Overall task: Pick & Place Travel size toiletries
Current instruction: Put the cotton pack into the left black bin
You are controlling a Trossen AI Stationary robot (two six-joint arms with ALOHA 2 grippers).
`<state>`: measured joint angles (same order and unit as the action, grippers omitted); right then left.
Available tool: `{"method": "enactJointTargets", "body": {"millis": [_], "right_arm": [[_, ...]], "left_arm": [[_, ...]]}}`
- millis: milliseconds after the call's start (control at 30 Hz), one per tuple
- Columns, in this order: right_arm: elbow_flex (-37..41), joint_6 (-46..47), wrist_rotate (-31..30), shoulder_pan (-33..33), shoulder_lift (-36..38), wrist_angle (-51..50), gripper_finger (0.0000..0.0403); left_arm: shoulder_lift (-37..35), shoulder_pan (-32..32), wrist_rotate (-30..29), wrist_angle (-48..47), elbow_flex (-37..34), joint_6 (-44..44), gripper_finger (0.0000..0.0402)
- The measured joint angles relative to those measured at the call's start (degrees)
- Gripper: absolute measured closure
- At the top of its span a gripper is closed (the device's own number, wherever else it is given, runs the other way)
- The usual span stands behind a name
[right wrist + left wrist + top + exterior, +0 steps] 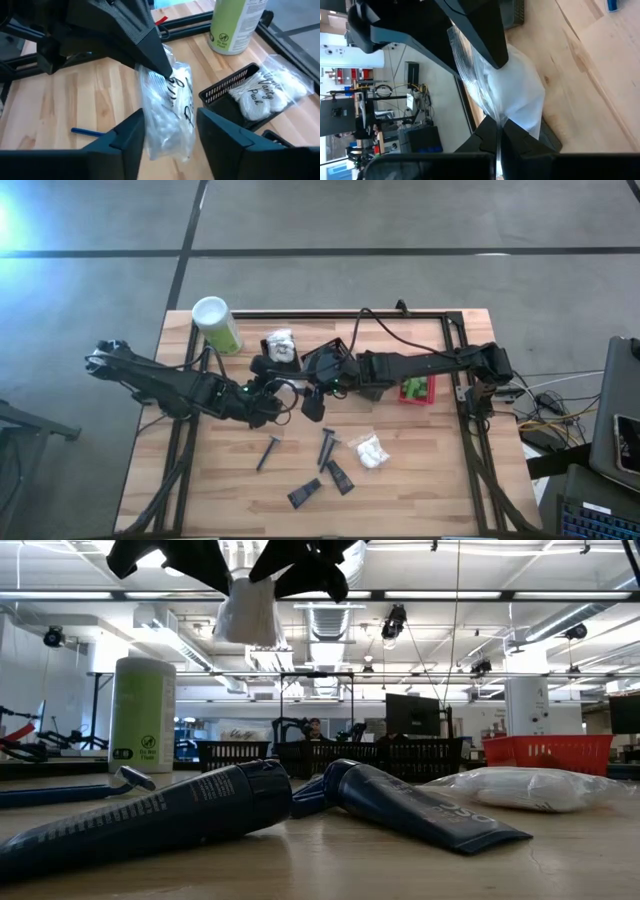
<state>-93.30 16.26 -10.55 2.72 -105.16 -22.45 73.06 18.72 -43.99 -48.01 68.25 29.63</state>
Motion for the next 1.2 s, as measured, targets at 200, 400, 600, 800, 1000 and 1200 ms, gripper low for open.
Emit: {"method": "enactJointTargets", "body": {"millis": [200, 400, 600, 800, 1000, 1200], "right_arm": [[0.1, 0.2, 0.1, -0.4, 0.0, 0.1, 0.0311], [0.1, 0.2, 0.2, -0.7, 0.0, 0.1, 0.0383], [0.1, 0.8, 0.1, -0.8, 0.0, -0.1, 0.0382], [0.1, 1.2, 0.1, -0.8, 0.0, -0.8, 0.0381], [0.1, 1.6, 0.1, -0.8, 0.0, -3.1, 0.0381], [0.1, -0.1, -0.1, -0.8, 0.0, -4.5, 0.0381]], "left_arm": [[0.0, 0.0, 0.0, 0.4, 0.0, 0.0, 0.0396], [0.0, 0.0, 0.0, 0.5, 0.0, -3.5, 0.0395], [0.0, 0.0, 0.0, 0.4, 0.0, -7.2, 0.0352], [0.0, 0.0, 0.0, 0.5, 0.0, -8.7, 0.0299], [-0.5, 0.0, 0.0, 0.5, 0.0, -13.2, 0.0262], [-3.5, -0.5, 2.4, 0.5, 0.1, -21.8, 0.0229]]}}
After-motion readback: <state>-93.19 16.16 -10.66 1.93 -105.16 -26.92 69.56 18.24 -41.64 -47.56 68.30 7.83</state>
